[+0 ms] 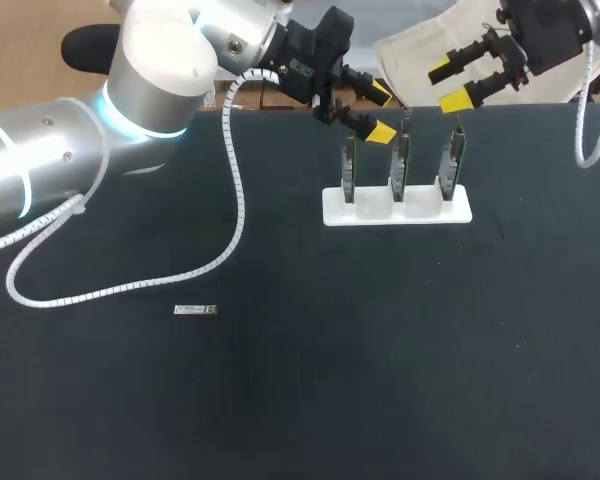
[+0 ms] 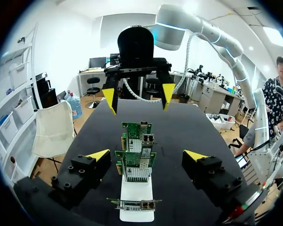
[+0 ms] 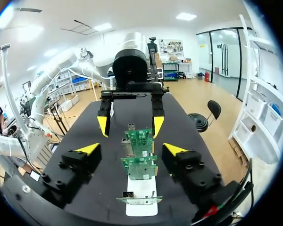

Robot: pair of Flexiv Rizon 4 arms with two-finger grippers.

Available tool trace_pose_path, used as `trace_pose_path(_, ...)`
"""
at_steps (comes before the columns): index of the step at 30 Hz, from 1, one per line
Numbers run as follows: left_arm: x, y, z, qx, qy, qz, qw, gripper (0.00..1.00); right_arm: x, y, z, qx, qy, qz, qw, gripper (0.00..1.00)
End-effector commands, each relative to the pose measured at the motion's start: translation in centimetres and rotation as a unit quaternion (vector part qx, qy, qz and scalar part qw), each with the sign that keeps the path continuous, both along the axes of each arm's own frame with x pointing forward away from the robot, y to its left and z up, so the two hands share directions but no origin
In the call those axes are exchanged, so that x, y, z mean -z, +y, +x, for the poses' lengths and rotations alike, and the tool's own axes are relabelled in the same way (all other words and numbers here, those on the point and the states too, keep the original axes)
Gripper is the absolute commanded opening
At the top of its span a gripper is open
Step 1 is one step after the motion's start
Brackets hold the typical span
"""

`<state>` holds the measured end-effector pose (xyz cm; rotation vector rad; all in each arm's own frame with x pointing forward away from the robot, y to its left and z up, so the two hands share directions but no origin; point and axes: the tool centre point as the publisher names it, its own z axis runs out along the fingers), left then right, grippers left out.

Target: Pick up the optical module with the left hand, and insert it into the network port with the right hand.

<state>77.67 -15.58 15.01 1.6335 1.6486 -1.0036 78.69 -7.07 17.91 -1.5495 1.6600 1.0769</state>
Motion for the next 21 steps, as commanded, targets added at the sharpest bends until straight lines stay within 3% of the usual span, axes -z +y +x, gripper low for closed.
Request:
trace_pose_path(1,0.0,-0.1,0.2,0.002,0.001,0.001,1.000,1.00,-0.1,0.3,-0.7,0.008,-0.007,0.001,1.000,0.00)
trace_pose_path(21,0.0,-0.1,0.2,0.002,0.001,0.001,1.000,1.00,-0.6,2.3,-1.3,0.003,-0.027,-0.007,1.000,0.00)
